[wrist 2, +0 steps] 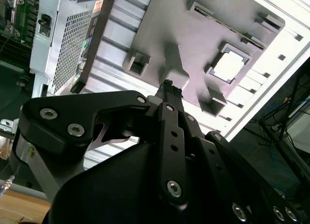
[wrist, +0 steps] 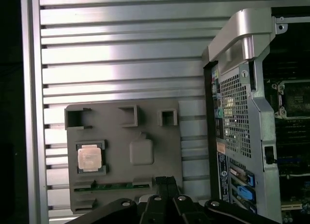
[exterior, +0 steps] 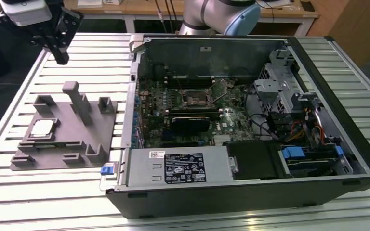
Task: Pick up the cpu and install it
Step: 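Reach for the cpu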
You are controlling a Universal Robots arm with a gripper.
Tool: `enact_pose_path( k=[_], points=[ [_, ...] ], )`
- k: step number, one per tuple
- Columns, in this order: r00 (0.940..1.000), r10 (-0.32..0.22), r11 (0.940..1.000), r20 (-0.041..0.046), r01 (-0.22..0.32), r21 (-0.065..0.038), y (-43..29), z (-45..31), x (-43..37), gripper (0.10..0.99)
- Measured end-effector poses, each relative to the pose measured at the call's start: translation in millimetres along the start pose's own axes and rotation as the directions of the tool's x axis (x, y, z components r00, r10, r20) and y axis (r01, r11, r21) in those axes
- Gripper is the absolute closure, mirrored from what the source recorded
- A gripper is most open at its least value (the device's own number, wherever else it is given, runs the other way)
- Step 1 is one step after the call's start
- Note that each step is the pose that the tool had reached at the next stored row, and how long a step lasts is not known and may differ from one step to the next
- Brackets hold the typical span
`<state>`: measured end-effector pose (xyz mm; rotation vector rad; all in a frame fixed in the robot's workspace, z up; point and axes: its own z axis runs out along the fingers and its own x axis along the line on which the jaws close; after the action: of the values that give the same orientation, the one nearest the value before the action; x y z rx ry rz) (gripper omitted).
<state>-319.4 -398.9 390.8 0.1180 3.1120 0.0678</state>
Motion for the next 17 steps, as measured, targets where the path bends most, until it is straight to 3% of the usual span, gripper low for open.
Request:
enact_pose_path(
  k=[17],
  points=[
    [1.0,0.0,1.0,0.0,0.0,0.0,-1.6,8.0,15.8,0.98]
  ],
)
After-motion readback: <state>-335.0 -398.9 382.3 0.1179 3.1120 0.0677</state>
